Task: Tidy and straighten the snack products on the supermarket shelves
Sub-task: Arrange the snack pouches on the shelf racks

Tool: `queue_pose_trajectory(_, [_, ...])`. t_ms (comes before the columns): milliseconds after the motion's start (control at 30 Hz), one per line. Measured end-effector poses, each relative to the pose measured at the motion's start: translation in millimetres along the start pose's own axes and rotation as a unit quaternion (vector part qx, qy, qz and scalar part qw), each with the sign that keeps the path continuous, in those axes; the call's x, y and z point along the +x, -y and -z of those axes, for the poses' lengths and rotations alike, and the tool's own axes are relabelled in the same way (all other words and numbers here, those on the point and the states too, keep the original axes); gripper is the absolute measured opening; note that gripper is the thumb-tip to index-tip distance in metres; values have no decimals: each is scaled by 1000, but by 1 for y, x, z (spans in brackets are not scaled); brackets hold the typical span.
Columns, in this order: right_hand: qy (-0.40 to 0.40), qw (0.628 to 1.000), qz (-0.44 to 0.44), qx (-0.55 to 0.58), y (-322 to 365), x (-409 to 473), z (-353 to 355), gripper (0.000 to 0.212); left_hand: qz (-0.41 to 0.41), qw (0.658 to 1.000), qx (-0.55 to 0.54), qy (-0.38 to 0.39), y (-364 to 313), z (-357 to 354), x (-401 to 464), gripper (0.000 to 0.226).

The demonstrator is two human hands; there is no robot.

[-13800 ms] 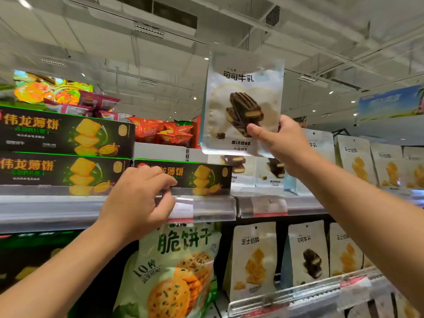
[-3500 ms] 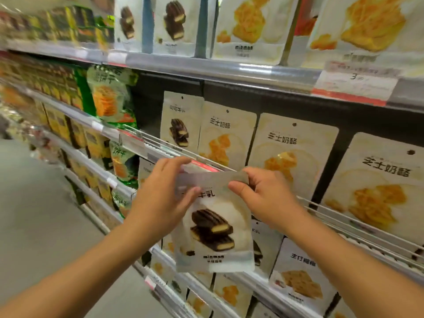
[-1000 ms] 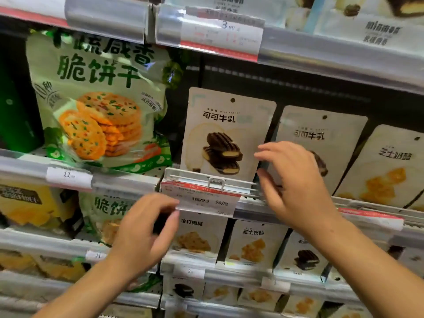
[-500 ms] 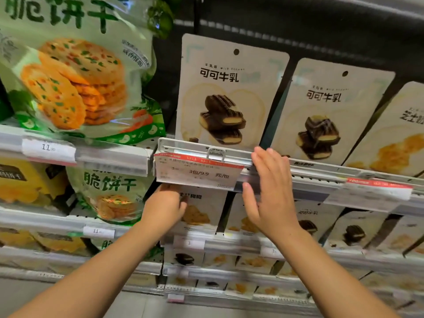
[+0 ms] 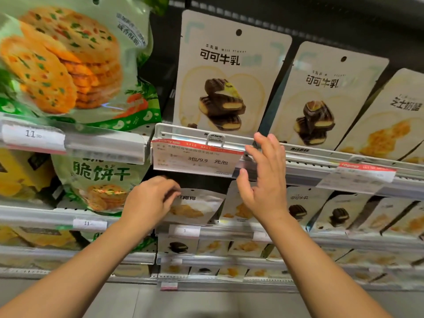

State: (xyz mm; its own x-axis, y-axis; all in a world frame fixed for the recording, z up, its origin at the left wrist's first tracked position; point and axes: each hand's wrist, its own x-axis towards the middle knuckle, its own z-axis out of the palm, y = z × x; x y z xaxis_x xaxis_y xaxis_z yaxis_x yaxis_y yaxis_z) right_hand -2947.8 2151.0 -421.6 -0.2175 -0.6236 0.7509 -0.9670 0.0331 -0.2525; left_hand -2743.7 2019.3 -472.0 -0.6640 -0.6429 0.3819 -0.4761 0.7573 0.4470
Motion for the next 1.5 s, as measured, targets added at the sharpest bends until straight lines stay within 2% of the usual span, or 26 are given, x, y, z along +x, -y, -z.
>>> queue_pose_trajectory(133, [40,997,-31,54,14,-19,10,33,-91,995,7,-29,-23,17,-11,11])
queue_pose_trajectory(200, [63,994,-52,76,24,-43,19,34,-107,993,-1,-46,-35,18,-15,7])
queue_pose_trajectory(267, [90,987,-104,78,30,-68,32,38,-119,992,-19,-38,-50,12,-18,14])
queue_pose_trajectory(367, [154,976,-154,24,28,-96,57,39,-145,987,-62,17,-79,-8,-23,18])
queue_pose_trajectory(467, [224,946,-229,-60,14,-119,89,41,-158,979,-104,81,-111,-35,-31,15])
queue_pose_trajectory(533, [245,925,-272,-98,1,-136,112,38,-169,971,-120,122,-134,-57,-35,14])
queue_pose_trajectory(633, [268,910,-295,-115,-20,-168,147,23,-191,954,-144,179,-175,-90,-41,5])
queue_pose_trajectory(700, [280,892,-330,-132,-38,-192,171,24,-211,944,-157,199,-209,-111,-45,3])
queue_pose_trajectory(833, [273,863,-402,-138,-88,-241,228,23,-242,929,-162,228,-287,-154,-53,11])
queue_pose_trajectory(967, [257,833,-467,-151,-144,-288,301,19,-222,938,-172,204,-364,-195,-52,14])
queue_pose_trajectory(1067, [258,820,-482,-170,-183,-315,353,21,-223,939,-156,210,-415,-227,-46,8])
queue_pose_trajectory(1233, [249,807,-494,-209,-235,-338,424,20,-180,938,-152,254,-482,-273,-34,9])
queue_pose_trajectory(1500, [226,796,-520,-211,-325,-332,471,24,-126,938,-182,267,-552,-338,17,8])
